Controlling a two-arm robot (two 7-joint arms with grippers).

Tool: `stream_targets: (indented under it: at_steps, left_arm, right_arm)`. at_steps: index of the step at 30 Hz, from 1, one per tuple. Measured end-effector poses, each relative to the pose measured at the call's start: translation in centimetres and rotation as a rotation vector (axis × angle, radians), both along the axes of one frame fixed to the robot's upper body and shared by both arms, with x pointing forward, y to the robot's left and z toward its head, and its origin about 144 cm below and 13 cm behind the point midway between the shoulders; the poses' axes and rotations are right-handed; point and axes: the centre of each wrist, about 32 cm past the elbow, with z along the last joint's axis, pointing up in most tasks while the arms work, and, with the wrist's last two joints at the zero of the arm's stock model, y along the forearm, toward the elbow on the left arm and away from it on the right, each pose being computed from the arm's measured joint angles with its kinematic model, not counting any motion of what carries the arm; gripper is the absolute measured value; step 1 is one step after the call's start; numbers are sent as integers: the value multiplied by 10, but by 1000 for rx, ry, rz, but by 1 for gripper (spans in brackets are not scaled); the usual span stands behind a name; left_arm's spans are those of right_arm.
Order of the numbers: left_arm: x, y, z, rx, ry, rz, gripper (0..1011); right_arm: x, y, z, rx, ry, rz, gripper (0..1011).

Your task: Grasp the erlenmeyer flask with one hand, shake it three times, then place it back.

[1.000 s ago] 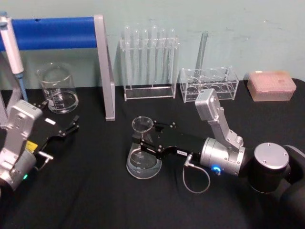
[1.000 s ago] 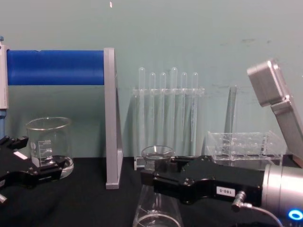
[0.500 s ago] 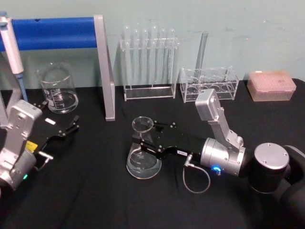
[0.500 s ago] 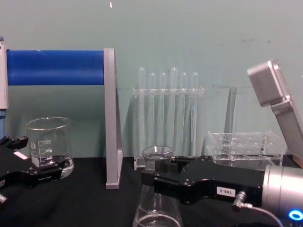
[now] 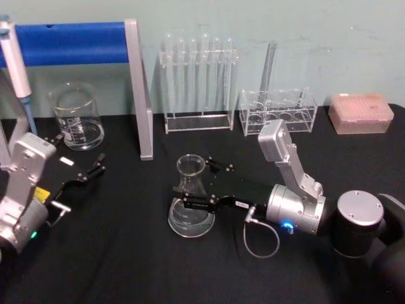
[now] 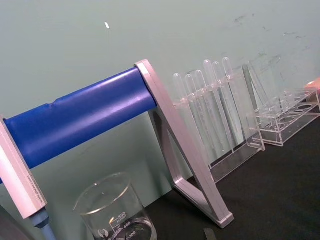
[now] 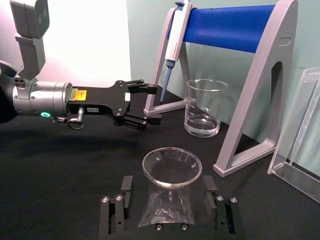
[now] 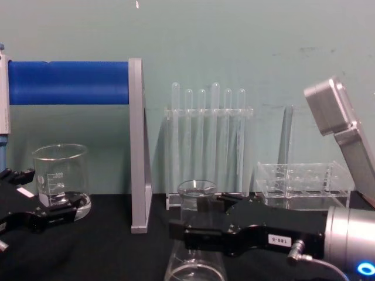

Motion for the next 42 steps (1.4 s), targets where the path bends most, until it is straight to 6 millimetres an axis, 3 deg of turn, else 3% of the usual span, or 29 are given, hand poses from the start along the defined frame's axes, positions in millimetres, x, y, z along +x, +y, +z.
stream_targets:
  at_steps: [6, 29, 42]
  left_arm:
    - [0, 0, 0, 0, 0, 0, 1001]
    - [0, 0, 0, 0, 0, 0, 1001]
    - [0, 0, 0, 0, 0, 0, 1001]
  right_arm:
    - [0, 0, 0, 1, -1, 0, 999]
    - [-3, -4, 3, -10, -6, 3, 1003]
    - [-19, -22, 1, -25, 8, 16, 1003]
